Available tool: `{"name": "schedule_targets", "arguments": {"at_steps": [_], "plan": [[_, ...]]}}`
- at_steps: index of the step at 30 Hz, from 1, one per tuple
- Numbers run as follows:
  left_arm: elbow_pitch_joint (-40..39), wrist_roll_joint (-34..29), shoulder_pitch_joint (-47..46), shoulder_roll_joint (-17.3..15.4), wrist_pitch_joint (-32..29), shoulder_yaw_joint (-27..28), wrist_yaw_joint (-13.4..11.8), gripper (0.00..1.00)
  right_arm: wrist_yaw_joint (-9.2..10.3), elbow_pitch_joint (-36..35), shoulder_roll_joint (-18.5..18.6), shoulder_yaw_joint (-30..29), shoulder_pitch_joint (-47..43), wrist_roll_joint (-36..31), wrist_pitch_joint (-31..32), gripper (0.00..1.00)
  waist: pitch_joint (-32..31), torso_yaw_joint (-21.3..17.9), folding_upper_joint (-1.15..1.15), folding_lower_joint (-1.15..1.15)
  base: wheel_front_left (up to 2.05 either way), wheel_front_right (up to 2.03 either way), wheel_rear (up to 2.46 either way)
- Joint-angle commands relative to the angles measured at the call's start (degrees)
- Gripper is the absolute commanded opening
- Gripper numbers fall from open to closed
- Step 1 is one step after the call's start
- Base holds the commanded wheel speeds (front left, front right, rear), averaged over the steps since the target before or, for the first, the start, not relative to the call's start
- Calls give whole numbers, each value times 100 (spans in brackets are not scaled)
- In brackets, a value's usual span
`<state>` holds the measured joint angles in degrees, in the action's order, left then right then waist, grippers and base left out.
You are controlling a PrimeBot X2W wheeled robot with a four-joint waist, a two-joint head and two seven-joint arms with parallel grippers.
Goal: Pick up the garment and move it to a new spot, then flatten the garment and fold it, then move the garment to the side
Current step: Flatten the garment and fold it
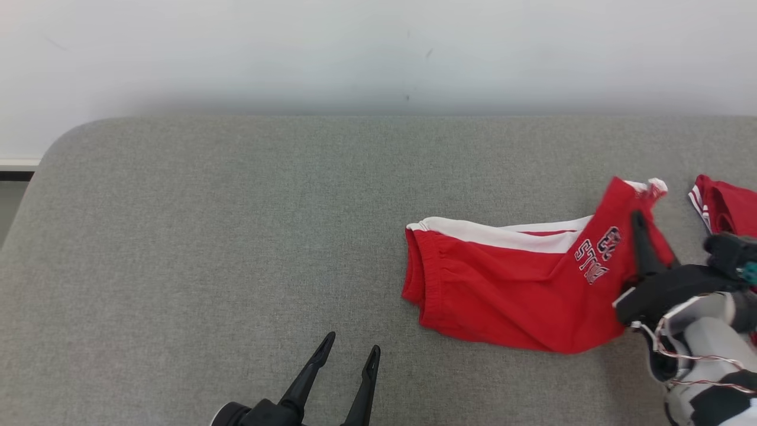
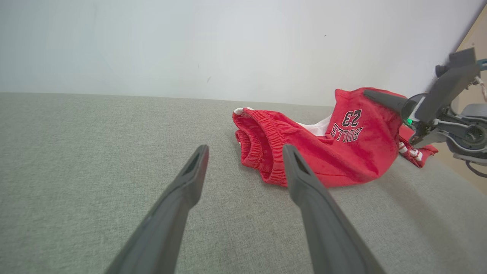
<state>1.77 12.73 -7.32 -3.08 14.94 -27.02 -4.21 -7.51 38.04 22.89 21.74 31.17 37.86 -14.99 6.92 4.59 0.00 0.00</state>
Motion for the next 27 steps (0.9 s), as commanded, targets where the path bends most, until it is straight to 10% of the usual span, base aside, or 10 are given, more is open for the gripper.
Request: {"name": "schedule_targets", "arguments": {"at_steps": [1, 27], "plan": [[18, 77, 61, -2, 29, -9, -17, 100, 5, -43, -49, 53, 11, -49, -23, 0, -41, 20, 0, 0, 0, 0, 0], [-15, 220, 157, 13, 29, -25, -83, 100, 4, -194, -1338, 1663, 84, -474, 426, 0, -167, 623, 0, 0, 0, 0, 0]]}}
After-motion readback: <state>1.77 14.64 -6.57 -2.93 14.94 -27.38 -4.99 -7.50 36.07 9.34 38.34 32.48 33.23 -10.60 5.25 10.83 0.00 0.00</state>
